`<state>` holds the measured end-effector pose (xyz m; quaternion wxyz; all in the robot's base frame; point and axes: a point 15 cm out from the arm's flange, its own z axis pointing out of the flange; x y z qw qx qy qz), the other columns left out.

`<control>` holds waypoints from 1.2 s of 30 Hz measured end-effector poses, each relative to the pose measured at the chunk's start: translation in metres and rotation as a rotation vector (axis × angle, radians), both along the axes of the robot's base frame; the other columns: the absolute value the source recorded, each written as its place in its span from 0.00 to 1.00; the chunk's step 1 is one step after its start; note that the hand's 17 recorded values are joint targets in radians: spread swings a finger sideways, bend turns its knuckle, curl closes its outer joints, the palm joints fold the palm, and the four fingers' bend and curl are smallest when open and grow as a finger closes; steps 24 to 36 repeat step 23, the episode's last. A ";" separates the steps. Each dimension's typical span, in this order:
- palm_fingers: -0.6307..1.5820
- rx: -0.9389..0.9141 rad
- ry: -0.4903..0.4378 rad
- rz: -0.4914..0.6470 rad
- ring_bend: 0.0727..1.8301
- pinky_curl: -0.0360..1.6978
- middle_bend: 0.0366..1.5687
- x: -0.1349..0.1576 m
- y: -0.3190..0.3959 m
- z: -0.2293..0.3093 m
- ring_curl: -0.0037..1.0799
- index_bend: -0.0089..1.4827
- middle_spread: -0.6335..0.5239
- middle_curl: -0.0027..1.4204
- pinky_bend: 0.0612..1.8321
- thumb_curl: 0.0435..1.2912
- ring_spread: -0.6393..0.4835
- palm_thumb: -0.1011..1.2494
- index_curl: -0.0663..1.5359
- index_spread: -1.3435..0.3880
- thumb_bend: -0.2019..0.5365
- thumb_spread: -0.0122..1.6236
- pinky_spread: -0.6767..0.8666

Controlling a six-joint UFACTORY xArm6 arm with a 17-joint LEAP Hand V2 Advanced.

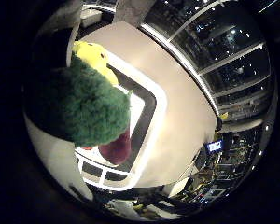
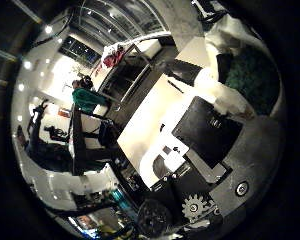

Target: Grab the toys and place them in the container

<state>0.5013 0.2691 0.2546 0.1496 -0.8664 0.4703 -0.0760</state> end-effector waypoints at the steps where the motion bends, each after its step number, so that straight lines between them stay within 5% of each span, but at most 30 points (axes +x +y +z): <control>1: 0.48 -0.004 0.005 0.003 0.65 0.61 0.60 -0.001 -0.001 -0.001 0.50 0.39 0.41 0.35 0.47 0.35 0.37 0.65 0.38 0.57 0.24 0.61 0.20; 2: 0.41 -0.012 0.006 0.007 0.63 0.61 0.56 -0.002 -0.002 -0.002 0.50 0.39 0.40 0.33 0.46 0.35 0.38 0.65 0.38 0.55 0.24 0.61 0.22; 3: 0.29 -0.021 0.010 0.014 0.48 0.59 0.45 -0.003 -0.004 -0.003 0.41 0.38 0.44 0.28 0.41 0.34 0.46 0.63 0.34 0.52 0.23 0.63 0.32; 4: 0.27 -0.030 0.021 0.023 0.41 0.55 0.39 -0.005 -0.005 -0.005 0.32 0.35 0.46 0.25 0.38 0.34 0.52 0.62 0.31 0.50 0.24 0.63 0.41; 7: 0.24 -0.062 0.067 0.050 0.31 0.49 0.30 -0.017 -0.011 -0.010 0.26 0.31 0.50 0.22 0.31 0.33 0.61 0.61 0.28 0.49 0.24 0.64 0.56; 13: 0.28 -0.069 0.073 0.038 0.22 0.39 0.20 -0.022 -0.031 0.012 0.21 0.23 0.53 0.20 0.23 0.31 0.69 0.60 0.26 0.49 0.24 0.65 0.71; 18: 0.31 -0.058 0.061 -0.002 0.18 0.35 0.17 -0.034 -0.063 0.047 0.19 0.19 0.53 0.20 0.20 0.30 0.70 0.60 0.25 0.48 0.24 0.64 0.74; 23: 0.34 -0.090 0.161 -0.045 0.14 0.30 0.13 -0.089 -0.108 0.052 0.19 0.17 0.54 0.21 0.16 0.29 0.71 0.60 0.26 0.49 0.24 0.64 0.74; 36: 0.34 -0.090 0.161 -0.045 0.14 0.30 0.13 -0.089 -0.108 0.052 0.19 0.17 0.54 0.21 0.16 0.29 0.71 0.60 0.26 0.49 0.24 0.64 0.74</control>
